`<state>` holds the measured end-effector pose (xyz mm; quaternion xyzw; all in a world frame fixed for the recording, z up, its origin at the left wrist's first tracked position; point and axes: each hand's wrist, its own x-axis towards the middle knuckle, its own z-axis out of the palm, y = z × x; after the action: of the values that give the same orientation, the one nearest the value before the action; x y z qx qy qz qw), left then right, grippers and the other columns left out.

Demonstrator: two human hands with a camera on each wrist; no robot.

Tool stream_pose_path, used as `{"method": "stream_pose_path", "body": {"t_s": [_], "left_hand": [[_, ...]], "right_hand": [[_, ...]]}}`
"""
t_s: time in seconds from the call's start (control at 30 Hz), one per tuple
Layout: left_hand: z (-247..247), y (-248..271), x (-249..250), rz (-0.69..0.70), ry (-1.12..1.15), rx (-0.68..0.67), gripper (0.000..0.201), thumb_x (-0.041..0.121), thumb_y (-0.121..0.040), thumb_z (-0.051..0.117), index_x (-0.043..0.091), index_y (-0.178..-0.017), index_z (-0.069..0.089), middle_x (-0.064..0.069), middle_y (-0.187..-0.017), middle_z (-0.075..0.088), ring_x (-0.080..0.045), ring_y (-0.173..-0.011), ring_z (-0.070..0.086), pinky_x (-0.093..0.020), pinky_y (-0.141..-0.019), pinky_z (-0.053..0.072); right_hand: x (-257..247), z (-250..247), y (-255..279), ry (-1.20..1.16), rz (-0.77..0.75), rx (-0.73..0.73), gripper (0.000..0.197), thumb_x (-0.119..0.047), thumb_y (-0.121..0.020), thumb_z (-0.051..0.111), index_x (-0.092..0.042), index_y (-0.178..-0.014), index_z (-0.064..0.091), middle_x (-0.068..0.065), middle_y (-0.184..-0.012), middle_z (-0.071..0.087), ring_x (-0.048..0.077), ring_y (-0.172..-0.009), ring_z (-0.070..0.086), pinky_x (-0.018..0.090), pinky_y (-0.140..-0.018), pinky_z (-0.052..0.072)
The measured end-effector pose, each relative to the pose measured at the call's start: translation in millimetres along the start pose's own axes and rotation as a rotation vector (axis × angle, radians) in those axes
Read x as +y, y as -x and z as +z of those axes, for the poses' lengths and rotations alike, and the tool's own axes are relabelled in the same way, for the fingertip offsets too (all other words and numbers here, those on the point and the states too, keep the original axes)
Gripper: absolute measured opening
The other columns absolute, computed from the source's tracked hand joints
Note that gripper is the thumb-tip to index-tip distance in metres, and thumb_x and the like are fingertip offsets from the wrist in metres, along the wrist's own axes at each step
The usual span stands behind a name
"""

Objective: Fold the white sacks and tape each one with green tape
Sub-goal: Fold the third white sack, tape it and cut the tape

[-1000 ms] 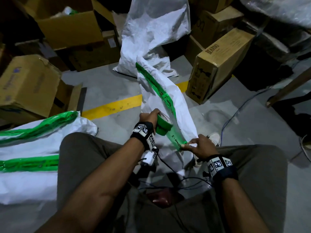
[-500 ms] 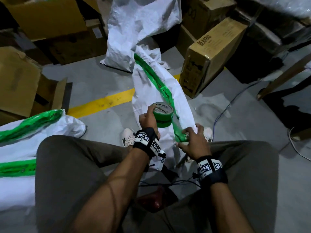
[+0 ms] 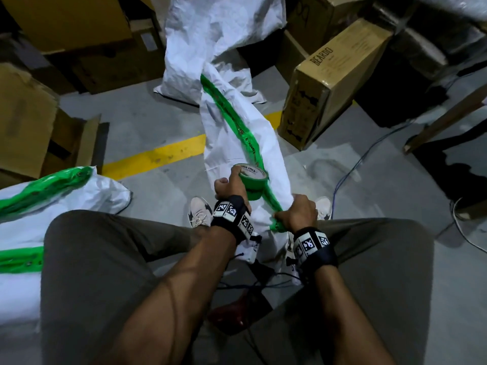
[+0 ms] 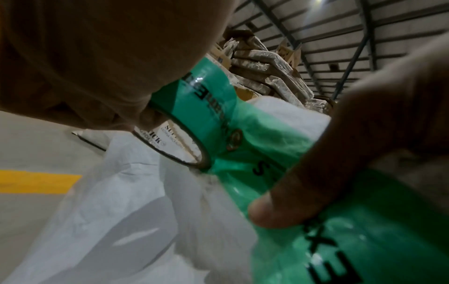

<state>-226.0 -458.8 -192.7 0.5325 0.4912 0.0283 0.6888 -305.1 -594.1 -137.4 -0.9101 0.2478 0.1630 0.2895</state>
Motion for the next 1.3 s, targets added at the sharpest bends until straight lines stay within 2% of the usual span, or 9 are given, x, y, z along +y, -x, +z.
{"method": "stream_pose_path", "body": {"t_s": [0.4, 0.47, 0.57, 0.67, 0.77, 0.9, 1.03, 1.13, 1.3], "left_hand": [[-11, 39, 1, -0.04, -0.013, 0.095, 0.053, 0.056, -0.076, 0.074, 0.004, -0.08, 0.061, -0.012, -0.08, 0.061, -0.03, -0.076, 0.063, -0.044, -0.071, 0.057], [-10, 43, 1, -0.085, 0.015, -0.029, 0.045, 0.048, -0.078, 0.079, 0.008, -0.074, 0.057, -0.011, -0.077, 0.062, -0.028, -0.075, 0.062, -0.048, -0.074, 0.059], [-17, 53, -1, -0.153, 0.028, -0.325, 0.05, 0.025, -0.071, 0.086, 0.012, -0.11, 0.056, -0.016, -0.11, 0.069, -0.029, -0.093, 0.067, -0.056, -0.08, 0.059], [-32, 66, -14, 0.009, -0.034, -0.519, 0.082, 0.005, -0.066, 0.087, 0.023, -0.129, 0.039, -0.011, -0.124, 0.063, -0.025, -0.109, 0.063, -0.04, -0.089, 0.058], [-42, 66, -24, 0.167, -0.114, -0.575, 0.118, 0.002, -0.059, 0.094, 0.028, -0.144, 0.016, -0.007, -0.132, 0.053, -0.02, -0.118, 0.056, -0.014, -0.082, 0.053], [-61, 49, -13, 0.215, -0.333, -0.572, 0.145, 0.027, -0.041, 0.102, 0.041, -0.145, 0.003, -0.004, -0.142, 0.045, -0.021, -0.128, 0.049, -0.039, -0.108, 0.046], [-82, 44, 0, 0.256, -0.348, -0.559, 0.126, -0.007, -0.061, 0.089, 0.025, -0.151, 0.007, -0.003, -0.132, 0.046, -0.026, -0.126, 0.048, -0.035, -0.101, 0.046], [-95, 45, -7, 0.362, -0.275, -0.556, 0.112, -0.009, -0.055, 0.072, 0.025, -0.148, 0.019, -0.005, -0.13, 0.049, -0.028, -0.126, 0.049, -0.035, -0.098, 0.049], [-120, 46, -11, 0.432, -0.191, -0.614, 0.107, -0.009, -0.047, 0.066, 0.024, -0.142, 0.03, -0.002, -0.131, 0.055, -0.024, -0.123, 0.055, -0.034, -0.101, 0.05]], "right_hand": [[19, 3, -3, -0.05, -0.082, -0.087, 0.053, -0.064, -0.068, 0.081, -0.019, -0.091, 0.066, 0.007, -0.096, 0.073, 0.03, -0.092, 0.067, 0.033, -0.071, 0.047], [18, 3, -1, 0.0, -0.138, -0.079, 0.049, -0.058, -0.076, 0.077, -0.02, -0.105, 0.067, 0.009, -0.108, 0.072, 0.033, -0.1, 0.065, 0.034, -0.076, 0.048], [18, 0, 1, -0.015, -0.162, -0.093, 0.044, -0.044, -0.08, 0.076, -0.02, -0.115, 0.065, 0.01, -0.114, 0.07, 0.034, -0.104, 0.064, 0.033, -0.076, 0.046], [15, -1, 5, -0.104, -0.188, -0.145, 0.042, -0.036, -0.076, 0.075, -0.023, -0.115, 0.065, 0.004, -0.106, 0.071, 0.029, -0.1, 0.066, 0.037, -0.082, 0.053], [8, 8, 16, -0.17, -0.282, -0.279, 0.043, -0.029, -0.079, 0.077, -0.017, -0.119, 0.063, 0.003, -0.105, 0.069, 0.022, -0.092, 0.066, 0.036, -0.08, 0.056], [5, 10, 30, -0.511, -0.249, -0.63, 0.044, -0.011, -0.085, 0.074, -0.014, -0.126, 0.059, 0.008, -0.11, 0.072, 0.02, -0.089, 0.071, 0.048, -0.084, 0.06], [-2, 0, 31, -0.336, -0.235, -0.88, 0.049, -0.001, -0.094, 0.061, -0.025, -0.136, 0.057, -0.02, -0.098, 0.067, 0.011, -0.089, 0.068, 0.039, -0.089, 0.059], [-24, -14, 27, 0.078, -0.363, -0.766, 0.048, -0.002, -0.092, 0.053, -0.029, -0.129, 0.068, -0.013, -0.109, 0.069, 0.009, -0.087, 0.062, 0.019, -0.077, 0.051], [-60, -21, -3, 0.194, -0.304, -0.46, 0.018, -0.022, -0.081, 0.069, -0.009, -0.086, 0.08, 0.005, -0.082, 0.076, 0.026, -0.081, 0.074, 0.036, -0.085, 0.058]]}}
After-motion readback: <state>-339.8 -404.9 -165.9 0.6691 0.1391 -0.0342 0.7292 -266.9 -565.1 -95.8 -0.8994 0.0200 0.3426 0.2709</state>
